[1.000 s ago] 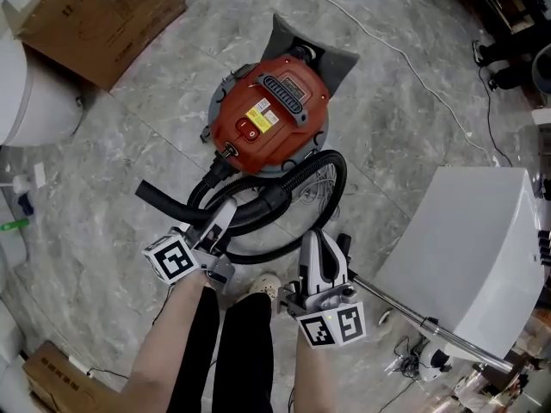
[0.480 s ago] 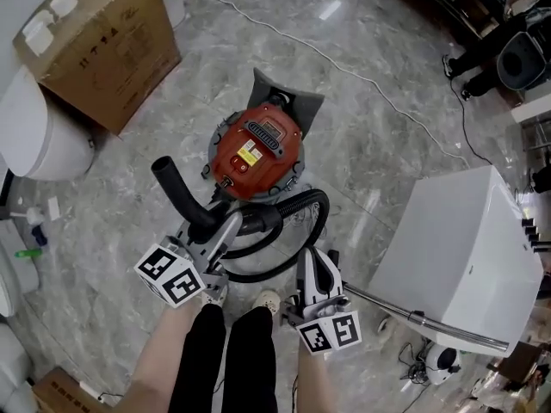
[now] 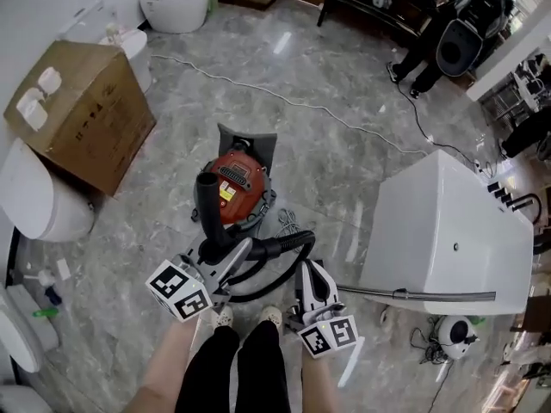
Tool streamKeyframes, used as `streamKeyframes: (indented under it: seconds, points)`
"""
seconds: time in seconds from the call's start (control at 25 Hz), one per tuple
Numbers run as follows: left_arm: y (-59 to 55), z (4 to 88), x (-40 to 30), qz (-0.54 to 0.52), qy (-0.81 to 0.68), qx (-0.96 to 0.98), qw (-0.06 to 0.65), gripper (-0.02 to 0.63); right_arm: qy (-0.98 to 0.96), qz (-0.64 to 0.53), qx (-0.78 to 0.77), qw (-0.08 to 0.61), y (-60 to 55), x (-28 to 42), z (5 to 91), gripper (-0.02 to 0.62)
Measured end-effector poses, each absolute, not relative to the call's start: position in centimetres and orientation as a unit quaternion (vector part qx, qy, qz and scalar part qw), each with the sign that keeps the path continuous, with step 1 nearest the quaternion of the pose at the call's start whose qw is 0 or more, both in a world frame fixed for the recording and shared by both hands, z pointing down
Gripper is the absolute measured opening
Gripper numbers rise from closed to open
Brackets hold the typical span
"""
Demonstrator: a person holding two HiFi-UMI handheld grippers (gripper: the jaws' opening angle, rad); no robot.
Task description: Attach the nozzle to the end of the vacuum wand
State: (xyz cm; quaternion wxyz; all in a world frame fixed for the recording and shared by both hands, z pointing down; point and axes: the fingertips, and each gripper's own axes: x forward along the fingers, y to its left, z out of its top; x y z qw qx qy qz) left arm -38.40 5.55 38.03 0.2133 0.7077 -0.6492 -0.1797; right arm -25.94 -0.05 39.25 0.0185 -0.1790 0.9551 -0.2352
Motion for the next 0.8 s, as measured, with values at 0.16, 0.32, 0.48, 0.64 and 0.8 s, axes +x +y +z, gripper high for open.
streamKeyframes:
  seconds: [0.16, 0.32, 0.48, 0.64, 0.8]
  points:
    - [5.4, 35.1, -34.3, -0.167, -0.605, 0.745, 0.227, 0.138, 0.950, -0.230, -0.206, 0.033, 0.8, -23.2, 35.6, 0.015]
    - [5.1, 33.7, -29.8, -0.175, -0.556, 0.768, 0.267, 0.138, 0.936, -0.226, -0.266, 0.043, 1.6, -18.0, 32.8, 0.015]
    - [4.4, 32.9, -25.9, -0.154, -0.535, 0.784, 0.276, 0.138, 0.923, -0.220, -0.311, 0.051, 0.5, -12.3, 31.7, 0.015]
    - [2.9, 33.1, -22.9, -0.140, -0.524, 0.793, 0.279, 0.138, 0.886, -0.225, -0.402, 0.059, -2.3, -4.9, 33.5, 0.015]
    - [1.1, 34.4, -21.2, -0.130, -0.524, 0.793, 0.282, 0.138, 0.852, -0.231, -0.467, 0.054, -5.6, 1.7, 36.8, 0.015]
